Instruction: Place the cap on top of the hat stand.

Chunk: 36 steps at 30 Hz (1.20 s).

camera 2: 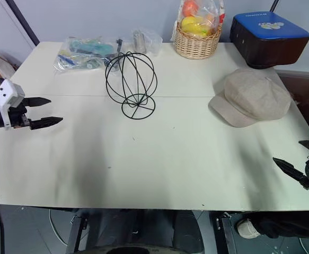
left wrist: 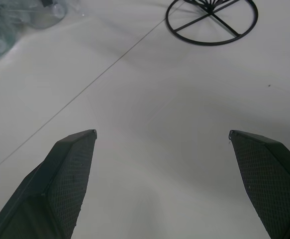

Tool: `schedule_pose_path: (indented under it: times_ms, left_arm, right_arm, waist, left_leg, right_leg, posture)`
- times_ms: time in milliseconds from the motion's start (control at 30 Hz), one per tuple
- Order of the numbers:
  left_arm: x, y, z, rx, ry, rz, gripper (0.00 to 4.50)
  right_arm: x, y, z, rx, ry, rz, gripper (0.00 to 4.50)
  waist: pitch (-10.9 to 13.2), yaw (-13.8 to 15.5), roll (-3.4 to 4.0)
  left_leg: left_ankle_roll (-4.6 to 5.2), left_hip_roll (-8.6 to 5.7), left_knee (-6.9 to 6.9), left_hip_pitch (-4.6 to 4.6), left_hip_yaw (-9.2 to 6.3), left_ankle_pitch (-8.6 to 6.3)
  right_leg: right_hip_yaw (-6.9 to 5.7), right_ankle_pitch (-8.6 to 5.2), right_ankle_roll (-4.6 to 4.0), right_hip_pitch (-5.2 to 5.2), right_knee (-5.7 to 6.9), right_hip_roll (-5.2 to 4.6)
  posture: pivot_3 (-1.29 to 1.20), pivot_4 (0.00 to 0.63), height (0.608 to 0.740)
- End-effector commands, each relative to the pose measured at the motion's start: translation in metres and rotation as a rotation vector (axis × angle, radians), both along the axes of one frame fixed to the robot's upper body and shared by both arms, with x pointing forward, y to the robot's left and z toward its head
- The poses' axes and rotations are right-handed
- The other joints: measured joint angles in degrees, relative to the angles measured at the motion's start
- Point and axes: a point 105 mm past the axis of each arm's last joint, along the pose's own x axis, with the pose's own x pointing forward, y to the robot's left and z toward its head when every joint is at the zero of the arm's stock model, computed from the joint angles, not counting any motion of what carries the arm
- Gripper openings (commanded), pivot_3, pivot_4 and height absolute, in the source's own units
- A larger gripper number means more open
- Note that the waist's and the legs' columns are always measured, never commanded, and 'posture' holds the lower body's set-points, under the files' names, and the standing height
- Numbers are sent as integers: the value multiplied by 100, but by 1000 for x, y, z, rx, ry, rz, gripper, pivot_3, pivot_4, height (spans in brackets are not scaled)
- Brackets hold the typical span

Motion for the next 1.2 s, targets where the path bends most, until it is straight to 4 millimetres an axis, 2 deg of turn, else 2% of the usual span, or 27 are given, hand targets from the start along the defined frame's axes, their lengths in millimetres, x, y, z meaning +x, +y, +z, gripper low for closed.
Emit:
schedule_pose_path:
  times_ms: [33,367,467,533,633,800,900,1033,1100,1200]
  left_arm:
    - [-2,4,17,30,-63,-1,4500]
    - [0,14,19,13,-79,59,4500]
    - [0,9,26,-24,-81,35,4500]
    - [-2,-2,32,-59,-78,-9,4500]
    - [-19,-41,47,-126,-55,-185,4500]
    - [-61,-102,46,-200,68,-443,4500]
    - [-76,-136,35,-171,105,-570,4500]
    - [-80,-166,36,-196,105,-649,4500]
    - [-79,-174,35,-197,104,-670,4500]
    - [-75,-180,34,-196,96,-675,4500]
  right_arm:
    - [4,-2,10,-27,-36,8,4466]
    - [8,-6,8,-22,-34,-1,4466]
    - [13,-9,11,-51,-47,-19,4466]
    - [18,-7,14,-93,-53,-15,4466]
    - [33,8,25,-166,-91,-6,4466]
    - [61,50,34,-235,-166,-26,4466]
    - [82,78,20,-279,-208,-84,4466]
    - [106,104,-4,-386,-212,-111,4466]
    - [120,107,-18,-481,-197,-115,4466]
    - [140,103,-27,-558,-194,-154,4466]
  waist:
    - [0,3,0]
    - [0,4,0]
    - [0,-2,0]
    - [0,-1,0]
    - [1,-14,0]
    - [3,-34,8]
    - [2,-9,5]
    - [4,25,9]
    - [4,18,9]
    - [4,-14,9]
  left_leg:
    - [0,0,0,0,0,0]
    - [0,0,0,0,-1,0]
    - [0,0,0,0,-1,0]
    - [0,0,0,0,0,0]
    - [0,2,0,-2,0,0]
    - [0,10,-4,-5,0,0]
    - [-1,17,-3,-8,0,0]
    - [-1,8,2,-12,0,1]
    - [0,-3,6,-29,-1,2]
    - [1,-14,25,-53,0,2]
  right_leg:
    - [0,0,0,0,0,0]
    - [0,0,0,0,-1,0]
    - [0,0,0,-1,-1,0]
    - [0,0,0,-1,-1,1]
    - [0,0,0,-3,-2,0]
    - [5,-1,-2,-10,-1,1]
    - [4,-5,-12,-13,1,4]
    - [4,-7,-24,-13,-3,3]
    - [4,-5,-20,-28,-1,1]
    - [4,2,-7,-42,0,0]
  posture:
    - [0,150,740]
    - [0,150,740]
    - [0,150,740]
    - [0,150,740]
    - [0,150,740]
    - [0,150,740]
    - [0,150,740]
    - [0,150,740]
    - [0,150,740]
    - [0,150,740]
